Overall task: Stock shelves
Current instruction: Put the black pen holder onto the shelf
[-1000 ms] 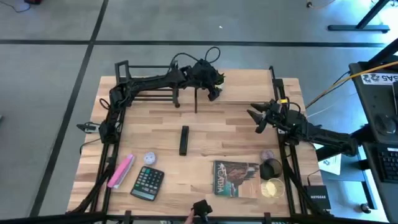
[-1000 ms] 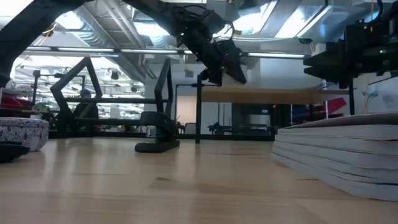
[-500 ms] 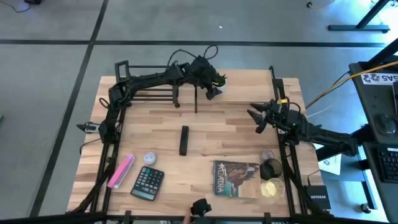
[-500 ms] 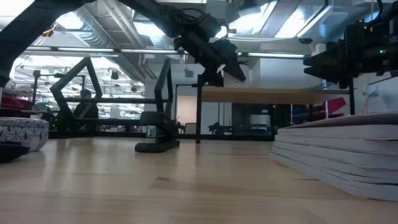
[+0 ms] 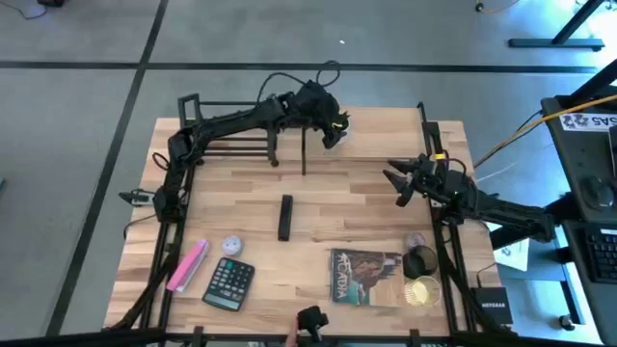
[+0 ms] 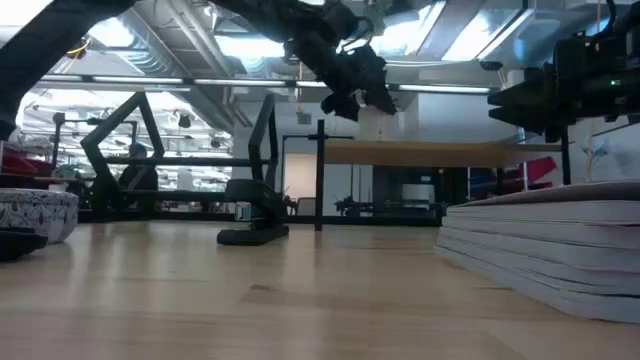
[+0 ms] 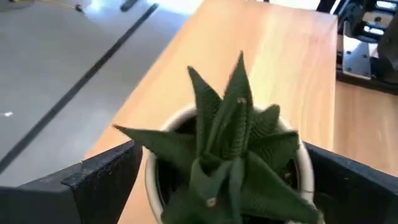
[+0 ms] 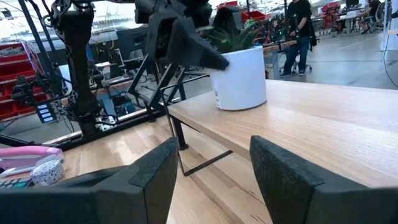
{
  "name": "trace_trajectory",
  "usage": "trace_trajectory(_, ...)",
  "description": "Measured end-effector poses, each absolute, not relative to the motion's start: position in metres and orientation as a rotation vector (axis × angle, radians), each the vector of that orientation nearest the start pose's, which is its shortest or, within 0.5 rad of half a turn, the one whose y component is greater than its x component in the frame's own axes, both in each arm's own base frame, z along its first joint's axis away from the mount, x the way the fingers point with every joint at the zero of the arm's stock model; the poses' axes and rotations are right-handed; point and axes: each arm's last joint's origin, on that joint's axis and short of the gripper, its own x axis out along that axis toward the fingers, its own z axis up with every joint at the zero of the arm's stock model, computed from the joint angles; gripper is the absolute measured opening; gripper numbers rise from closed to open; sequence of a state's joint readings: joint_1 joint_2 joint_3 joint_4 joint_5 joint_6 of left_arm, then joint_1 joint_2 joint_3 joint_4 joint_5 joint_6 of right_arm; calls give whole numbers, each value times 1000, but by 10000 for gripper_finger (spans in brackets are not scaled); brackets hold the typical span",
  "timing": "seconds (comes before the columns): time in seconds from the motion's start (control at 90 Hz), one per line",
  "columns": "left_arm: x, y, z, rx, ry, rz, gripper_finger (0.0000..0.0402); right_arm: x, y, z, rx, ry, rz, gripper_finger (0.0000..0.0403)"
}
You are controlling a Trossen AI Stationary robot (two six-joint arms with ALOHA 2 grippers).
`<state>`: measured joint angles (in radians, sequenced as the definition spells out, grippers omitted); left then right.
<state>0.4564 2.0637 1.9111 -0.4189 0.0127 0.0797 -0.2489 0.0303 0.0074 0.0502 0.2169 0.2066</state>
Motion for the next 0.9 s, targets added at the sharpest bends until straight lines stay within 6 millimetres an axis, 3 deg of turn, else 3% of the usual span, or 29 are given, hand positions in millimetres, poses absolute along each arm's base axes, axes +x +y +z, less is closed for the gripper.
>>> trace_trajectory(0.367,424,210,322,-20,607,493,400,94,-30,168,203,-75,-462,186)
trace_trajectory(0.9,423,197,318,66,713,601,400,94,-30,169,202,-76,-461,186)
